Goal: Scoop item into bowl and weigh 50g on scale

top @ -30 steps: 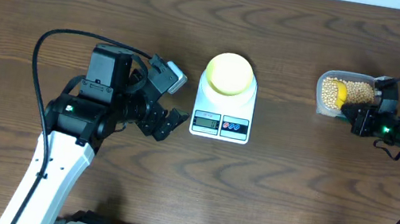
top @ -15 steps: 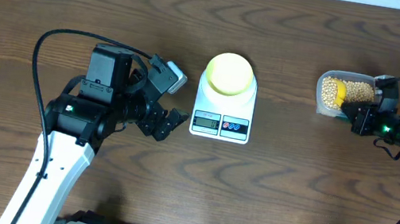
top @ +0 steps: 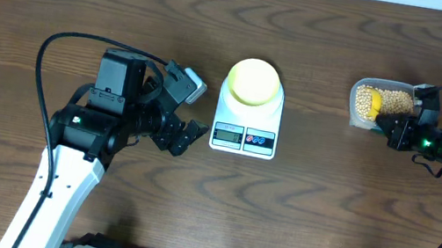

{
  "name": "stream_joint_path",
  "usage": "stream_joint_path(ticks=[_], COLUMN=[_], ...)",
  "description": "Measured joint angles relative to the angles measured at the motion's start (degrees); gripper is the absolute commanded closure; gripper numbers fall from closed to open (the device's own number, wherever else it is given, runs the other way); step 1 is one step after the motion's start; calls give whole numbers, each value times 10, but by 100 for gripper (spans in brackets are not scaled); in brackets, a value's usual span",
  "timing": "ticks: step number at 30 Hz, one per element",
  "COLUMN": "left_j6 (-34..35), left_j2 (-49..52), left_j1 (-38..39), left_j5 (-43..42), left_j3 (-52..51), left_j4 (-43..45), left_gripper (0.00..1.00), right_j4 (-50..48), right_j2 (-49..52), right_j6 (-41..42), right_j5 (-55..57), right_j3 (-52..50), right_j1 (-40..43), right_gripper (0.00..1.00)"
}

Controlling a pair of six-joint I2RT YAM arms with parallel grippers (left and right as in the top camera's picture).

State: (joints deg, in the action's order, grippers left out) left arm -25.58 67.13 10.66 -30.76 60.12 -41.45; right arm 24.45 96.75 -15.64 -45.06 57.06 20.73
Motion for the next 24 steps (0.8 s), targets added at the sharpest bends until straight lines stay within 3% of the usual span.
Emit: stream_joint_path(ticks=[24], left_j6=[0], left_j2=[0], left_j1=[0], left_j5=[0], left_j3=[0], left_j4=[0], left_gripper=[11], right_j4=[35], right_j2=[0], right_j6=[0], right_j5=[-83], right_j3=[0], right_j1=[62], right_gripper=[99])
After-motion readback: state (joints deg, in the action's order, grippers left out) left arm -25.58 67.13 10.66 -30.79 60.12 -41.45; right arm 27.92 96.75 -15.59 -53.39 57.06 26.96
